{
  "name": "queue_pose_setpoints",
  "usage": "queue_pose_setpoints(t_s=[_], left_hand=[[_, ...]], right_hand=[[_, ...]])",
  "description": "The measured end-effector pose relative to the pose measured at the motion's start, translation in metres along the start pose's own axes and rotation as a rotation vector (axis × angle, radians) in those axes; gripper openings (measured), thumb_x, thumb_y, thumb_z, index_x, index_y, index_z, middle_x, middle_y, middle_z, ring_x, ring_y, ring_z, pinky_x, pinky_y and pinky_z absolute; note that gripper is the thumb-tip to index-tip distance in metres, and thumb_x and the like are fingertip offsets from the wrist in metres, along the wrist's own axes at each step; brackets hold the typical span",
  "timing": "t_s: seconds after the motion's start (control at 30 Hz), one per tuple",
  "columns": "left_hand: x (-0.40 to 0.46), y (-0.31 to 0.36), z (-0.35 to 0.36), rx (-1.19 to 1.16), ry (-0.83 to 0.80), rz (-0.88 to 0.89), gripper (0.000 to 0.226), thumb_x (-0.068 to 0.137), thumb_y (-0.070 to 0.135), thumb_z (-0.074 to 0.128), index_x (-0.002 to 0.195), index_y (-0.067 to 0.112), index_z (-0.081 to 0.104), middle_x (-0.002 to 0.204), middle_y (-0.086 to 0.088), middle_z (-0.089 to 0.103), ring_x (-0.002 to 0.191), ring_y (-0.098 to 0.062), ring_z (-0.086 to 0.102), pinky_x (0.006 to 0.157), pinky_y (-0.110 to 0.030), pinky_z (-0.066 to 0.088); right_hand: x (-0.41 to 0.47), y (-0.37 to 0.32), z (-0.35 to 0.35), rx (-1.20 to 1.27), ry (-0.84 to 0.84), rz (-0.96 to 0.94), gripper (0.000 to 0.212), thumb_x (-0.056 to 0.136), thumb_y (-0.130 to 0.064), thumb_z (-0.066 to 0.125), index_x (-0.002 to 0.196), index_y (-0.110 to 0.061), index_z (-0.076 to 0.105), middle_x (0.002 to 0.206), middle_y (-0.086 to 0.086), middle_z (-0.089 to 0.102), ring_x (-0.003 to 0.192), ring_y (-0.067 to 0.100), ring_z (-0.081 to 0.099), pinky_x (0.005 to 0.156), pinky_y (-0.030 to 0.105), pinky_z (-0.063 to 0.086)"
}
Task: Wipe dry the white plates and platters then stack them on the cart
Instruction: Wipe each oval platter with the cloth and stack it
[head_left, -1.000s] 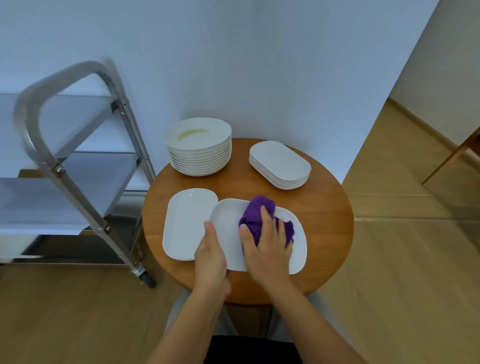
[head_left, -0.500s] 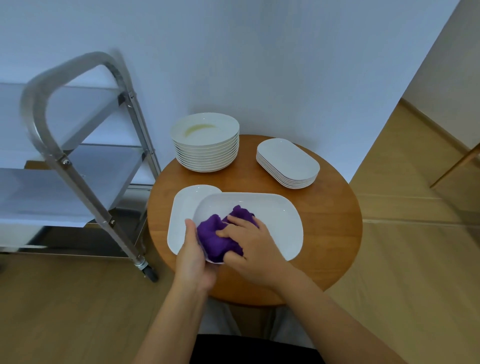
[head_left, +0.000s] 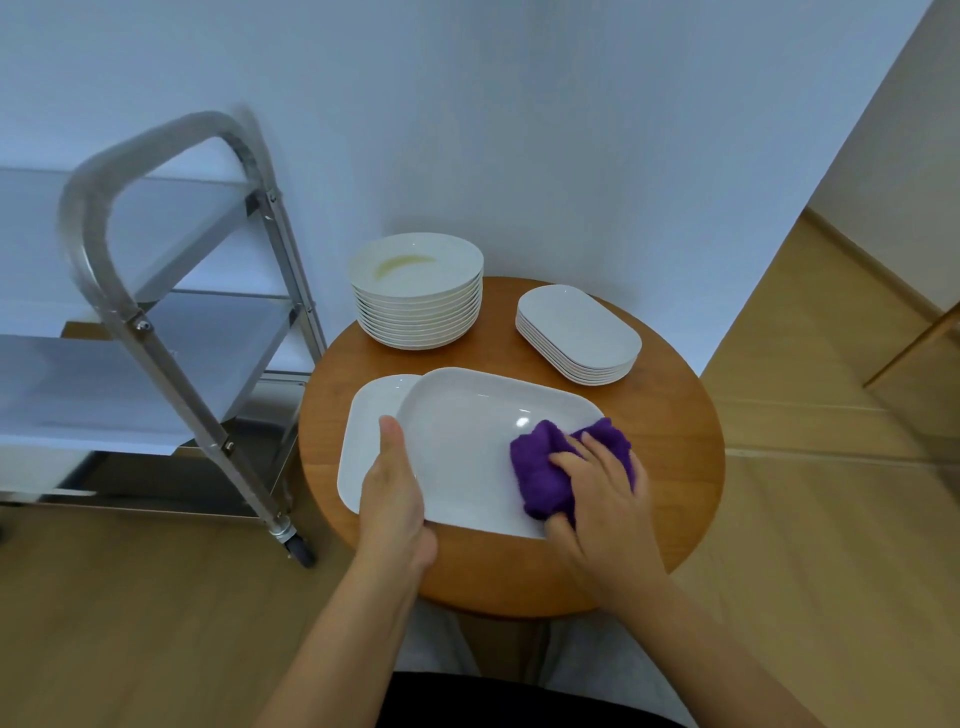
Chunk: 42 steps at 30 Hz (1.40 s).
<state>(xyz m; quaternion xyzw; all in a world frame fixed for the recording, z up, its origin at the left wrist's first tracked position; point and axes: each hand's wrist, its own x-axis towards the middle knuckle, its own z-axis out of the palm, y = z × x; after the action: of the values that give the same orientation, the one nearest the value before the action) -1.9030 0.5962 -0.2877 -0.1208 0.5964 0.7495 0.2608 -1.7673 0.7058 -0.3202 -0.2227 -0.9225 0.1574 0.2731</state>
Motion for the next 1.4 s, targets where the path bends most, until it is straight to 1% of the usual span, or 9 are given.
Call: queue_pose_setpoints(t_s=[0.27,0.37,0.43,0.57,0.67,0.77,1.0,1.17,1.4], left_hand=[[-0.016,-0.004,0.017,0.187,-0.184,-0.008,0.029,0.094,0.053,0.033,0.097,0.028,0.048,0.094,0.0,0.06,0.087,-0.021,0.058,0.061,-0.026,0.053],[-0.016,-0.001,0.014,0.277,-0.211,0.11,0.048,0.09,0.061,0.024,0.112,0.026,0.048,0.104,-0.004,0.062,0.096,-0.021,0.059,0.08,-0.032,0.053],[-0.019,0.0,0.012,0.358,-0.228,0.23,0.059,0.078,0.069,0.021,0.11,0.029,0.05,0.102,-0.004,0.062,0.095,-0.021,0.06,0.083,-0.032,0.052],[-0.018,0.004,0.006,0.436,-0.164,0.365,0.034,0.089,0.057,0.032,0.075,0.033,0.051,0.078,0.002,0.059,0.076,-0.015,0.058,0.065,-0.025,0.045],[-0.016,0.005,0.0,0.419,-0.164,0.366,0.04,0.092,0.048,0.041,0.067,0.022,0.058,0.06,0.006,0.062,0.061,-0.01,0.06,0.055,-0.019,0.043],[-0.02,0.001,-0.003,0.335,-0.138,0.317,0.044,0.092,0.047,0.044,0.063,0.016,0.058,0.048,0.011,0.06,0.05,-0.007,0.059,0.047,-0.016,0.045],[-0.02,0.01,-0.003,0.196,-0.023,0.244,0.03,0.091,0.05,0.045,0.074,0.028,0.055,0.076,0.003,0.061,0.071,-0.016,0.058,0.054,-0.024,0.042],[-0.013,0.019,-0.005,0.204,-0.008,0.253,0.028,0.09,0.055,0.044,0.082,0.03,0.056,0.089,0.001,0.063,0.084,-0.02,0.061,0.063,-0.029,0.048],[-0.009,0.018,-0.003,0.124,0.098,0.266,0.029,0.087,0.058,0.047,0.075,0.032,0.055,0.079,0.008,0.062,0.075,-0.015,0.061,0.056,-0.027,0.046]], right_hand=[[0.026,-0.026,0.005,0.024,-0.181,-0.263,0.053,0.083,-0.029,0.061,0.132,-0.02,0.044,0.141,0.007,0.049,0.134,0.031,0.039,0.109,0.049,0.02],[0.044,-0.022,0.003,0.009,-0.221,-0.258,0.056,0.087,-0.037,0.052,0.139,-0.021,0.043,0.151,0.007,0.033,0.143,0.027,0.02,0.113,0.045,0.003],[0.057,-0.019,-0.001,0.039,-0.227,-0.233,0.061,0.086,-0.043,0.05,0.143,-0.024,0.038,0.153,0.005,0.03,0.144,0.024,0.018,0.114,0.045,0.007],[0.073,-0.013,-0.012,0.33,-0.319,-0.082,0.065,0.079,-0.039,0.071,0.135,-0.035,0.037,0.128,-0.012,0.05,0.114,0.005,0.048,0.093,0.028,0.047],[0.078,-0.009,-0.018,0.527,-0.4,0.148,0.043,0.076,-0.042,0.074,0.105,-0.049,0.043,0.097,-0.028,0.056,0.089,-0.003,0.059,0.07,0.012,0.048],[0.081,-0.003,-0.022,0.629,-0.461,0.236,0.033,0.074,-0.037,0.077,0.094,-0.043,0.052,0.089,-0.02,0.063,0.084,0.004,0.063,0.071,0.018,0.052],[0.077,0.012,-0.05,0.751,-0.647,0.344,0.026,0.078,-0.022,0.075,0.095,-0.031,0.057,0.077,-0.022,0.068,0.076,-0.004,0.065,0.057,0.009,0.048],[0.063,0.018,-0.052,0.85,-0.534,0.441,0.029,0.077,-0.015,0.075,0.095,-0.028,0.056,0.075,-0.022,0.068,0.075,-0.005,0.065,0.055,0.01,0.048],[0.036,0.007,-0.031,1.095,-0.067,0.684,0.024,0.078,-0.013,0.073,0.092,-0.023,0.056,0.067,-0.009,0.067,0.059,0.003,0.064,0.05,0.015,0.048]])
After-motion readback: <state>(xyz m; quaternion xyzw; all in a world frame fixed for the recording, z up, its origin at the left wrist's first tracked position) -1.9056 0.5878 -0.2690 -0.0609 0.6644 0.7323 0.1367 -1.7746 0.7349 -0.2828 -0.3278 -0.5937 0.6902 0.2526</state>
